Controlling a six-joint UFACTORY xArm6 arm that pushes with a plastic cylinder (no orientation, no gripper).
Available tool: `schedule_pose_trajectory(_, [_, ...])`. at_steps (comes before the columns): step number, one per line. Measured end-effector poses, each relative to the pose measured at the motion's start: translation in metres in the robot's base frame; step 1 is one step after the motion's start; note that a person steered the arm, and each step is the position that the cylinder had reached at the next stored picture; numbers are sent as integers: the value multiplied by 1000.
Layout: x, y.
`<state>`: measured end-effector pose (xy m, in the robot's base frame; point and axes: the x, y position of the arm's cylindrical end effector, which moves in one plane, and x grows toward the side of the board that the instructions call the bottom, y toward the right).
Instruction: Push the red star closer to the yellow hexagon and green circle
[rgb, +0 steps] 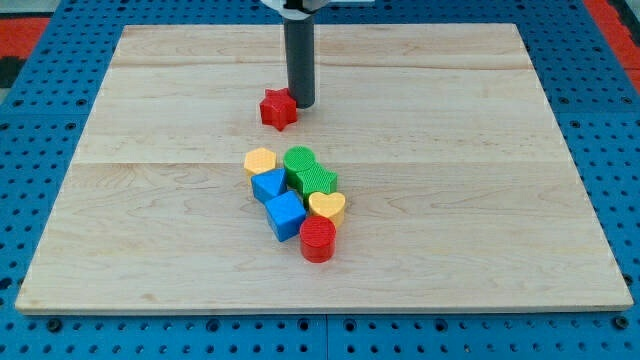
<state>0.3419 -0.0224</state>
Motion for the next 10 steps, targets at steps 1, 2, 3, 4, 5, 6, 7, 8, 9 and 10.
schedule_pose_trajectory(1, [-25, 27])
schedule_pose_trajectory(2, [-32, 3])
schedule_pose_trajectory(3, [-32, -30])
schedule_pose_trajectory(4, [-25, -52])
schedule_pose_trajectory(5, [2, -53])
schedule_pose_trajectory(6, [29, -53])
schedule_pose_trajectory(7, [35, -61])
schedule_pose_trajectory(8, [9, -60])
schedule_pose_trajectory(9, [8, -30])
schedule_pose_trajectory(10, [20, -4])
